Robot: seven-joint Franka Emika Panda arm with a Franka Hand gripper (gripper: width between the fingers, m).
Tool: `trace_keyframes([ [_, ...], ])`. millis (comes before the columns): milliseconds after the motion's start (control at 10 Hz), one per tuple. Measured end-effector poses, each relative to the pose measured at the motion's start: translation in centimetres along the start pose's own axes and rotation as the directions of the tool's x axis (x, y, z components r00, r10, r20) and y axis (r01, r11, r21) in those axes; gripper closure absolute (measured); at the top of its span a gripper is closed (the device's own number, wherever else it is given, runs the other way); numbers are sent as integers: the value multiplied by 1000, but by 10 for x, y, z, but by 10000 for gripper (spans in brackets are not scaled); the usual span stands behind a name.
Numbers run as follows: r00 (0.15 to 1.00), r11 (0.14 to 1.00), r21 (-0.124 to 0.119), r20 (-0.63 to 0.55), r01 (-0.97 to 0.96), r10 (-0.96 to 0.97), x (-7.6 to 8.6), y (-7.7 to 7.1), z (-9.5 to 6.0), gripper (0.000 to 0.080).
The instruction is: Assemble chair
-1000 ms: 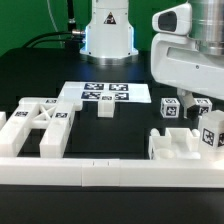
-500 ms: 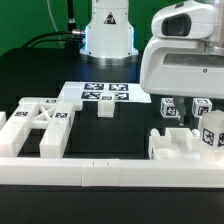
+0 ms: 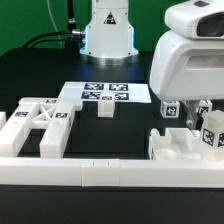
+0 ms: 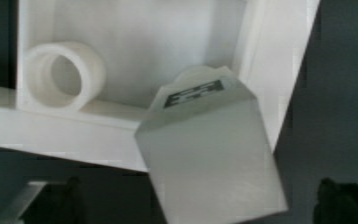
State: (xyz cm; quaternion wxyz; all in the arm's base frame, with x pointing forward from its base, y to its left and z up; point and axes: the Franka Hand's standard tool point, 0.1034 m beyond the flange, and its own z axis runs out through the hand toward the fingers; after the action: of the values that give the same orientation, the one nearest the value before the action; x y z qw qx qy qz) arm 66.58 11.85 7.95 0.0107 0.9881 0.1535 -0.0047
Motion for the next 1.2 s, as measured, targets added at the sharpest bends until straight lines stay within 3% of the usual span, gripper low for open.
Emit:
trace_keyframes([
  [200, 1000, 1000, 0, -2, 30, -30, 0, 1, 0, 176],
  [400, 1000, 1000, 0, -2, 28, -28, 0, 1, 0, 518],
  [800, 1000, 1000, 2, -2, -12, 12, 0, 1, 0, 517],
  [1200, 906, 905, 46, -16, -422, 423, 3, 3, 0, 517],
])
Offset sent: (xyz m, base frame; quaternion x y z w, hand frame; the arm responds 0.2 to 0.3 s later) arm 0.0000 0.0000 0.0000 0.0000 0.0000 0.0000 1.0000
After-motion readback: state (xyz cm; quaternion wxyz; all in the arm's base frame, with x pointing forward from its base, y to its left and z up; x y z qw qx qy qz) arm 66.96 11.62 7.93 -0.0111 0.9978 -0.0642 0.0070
